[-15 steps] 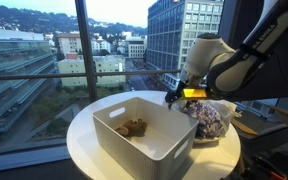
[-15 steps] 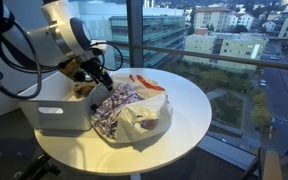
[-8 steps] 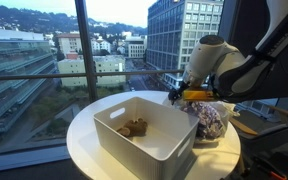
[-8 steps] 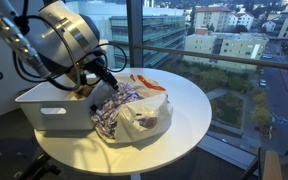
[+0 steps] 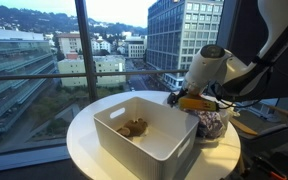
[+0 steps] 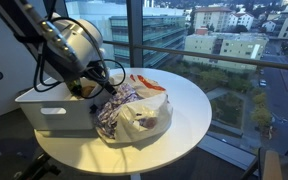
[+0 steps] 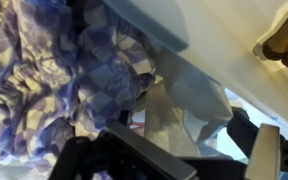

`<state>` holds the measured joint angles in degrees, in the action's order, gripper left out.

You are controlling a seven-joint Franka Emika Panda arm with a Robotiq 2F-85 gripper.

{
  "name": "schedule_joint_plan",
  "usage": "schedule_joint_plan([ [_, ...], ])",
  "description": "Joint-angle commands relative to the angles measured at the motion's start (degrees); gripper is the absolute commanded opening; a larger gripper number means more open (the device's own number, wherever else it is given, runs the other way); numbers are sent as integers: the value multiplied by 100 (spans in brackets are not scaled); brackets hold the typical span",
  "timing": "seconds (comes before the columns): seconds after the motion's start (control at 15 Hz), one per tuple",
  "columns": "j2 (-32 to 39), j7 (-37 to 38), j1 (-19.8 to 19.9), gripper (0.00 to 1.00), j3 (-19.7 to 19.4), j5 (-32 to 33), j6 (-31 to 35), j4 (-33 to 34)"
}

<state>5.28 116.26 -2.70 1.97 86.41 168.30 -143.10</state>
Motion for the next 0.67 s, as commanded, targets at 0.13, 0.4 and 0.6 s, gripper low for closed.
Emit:
schedule_joint_plan([
  [0.13, 420, 1614, -108, 66, 75, 1582, -204, 565],
  [0.4, 549, 2384, -105, 36, 128, 2059, -409, 618],
  [0.6, 450, 2822, -77, 13, 135, 2227, -463, 662],
])
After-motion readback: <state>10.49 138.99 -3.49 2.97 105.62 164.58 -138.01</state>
